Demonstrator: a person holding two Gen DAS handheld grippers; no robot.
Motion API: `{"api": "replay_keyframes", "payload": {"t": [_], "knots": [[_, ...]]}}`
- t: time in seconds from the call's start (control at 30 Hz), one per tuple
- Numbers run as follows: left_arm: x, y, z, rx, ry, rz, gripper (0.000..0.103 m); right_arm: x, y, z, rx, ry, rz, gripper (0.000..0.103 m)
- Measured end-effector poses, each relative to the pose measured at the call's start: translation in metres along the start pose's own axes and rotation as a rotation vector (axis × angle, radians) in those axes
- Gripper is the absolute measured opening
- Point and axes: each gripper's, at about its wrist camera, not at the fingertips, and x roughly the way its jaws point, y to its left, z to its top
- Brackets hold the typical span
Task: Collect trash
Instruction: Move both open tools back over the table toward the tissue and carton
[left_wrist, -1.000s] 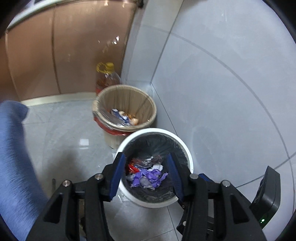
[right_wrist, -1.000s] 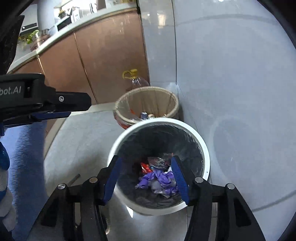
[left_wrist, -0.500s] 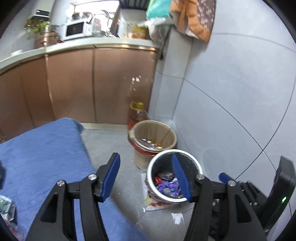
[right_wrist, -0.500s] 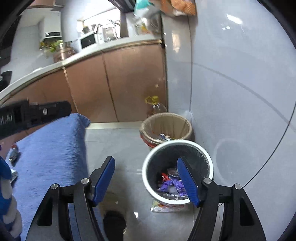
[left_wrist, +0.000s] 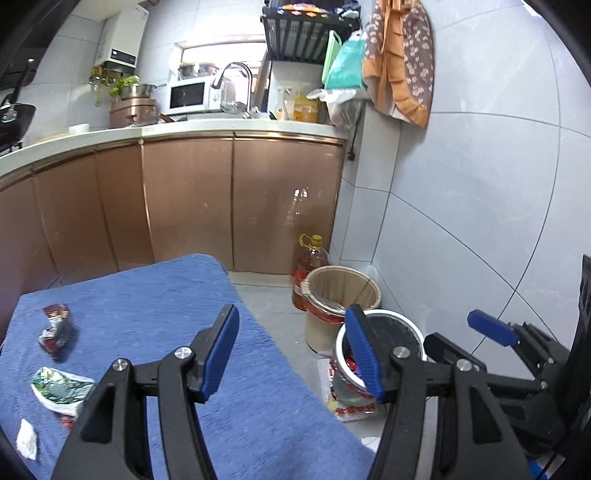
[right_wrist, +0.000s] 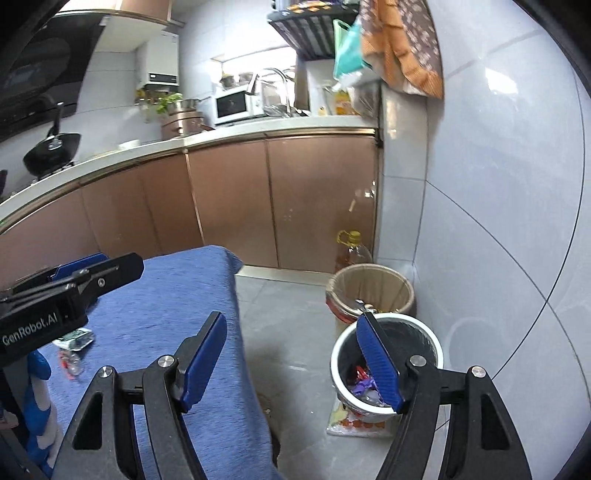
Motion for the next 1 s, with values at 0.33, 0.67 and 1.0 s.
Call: {"api": "replay_keyframes", "payload": {"t": [0.33,0.67,1.0], "knots": [[-0.049,0.040,-0.017,-0.017,-0.052,0.051,0.058,-0.020,0.046,0.005,-0.080,-0.022,0.067,0.071],[-0.092,0.087,-0.031,-0.051,-0.115,0.120,0.068,-0.030,0.093,0.008,-0.141,-0.042,0.124,0.072],[-0.107,0.141,-0.054,-0.080,-0.095,0.208,0.069,-0.013,0.142,0.002,-0.214,0.000,0.192,0.074]]}}
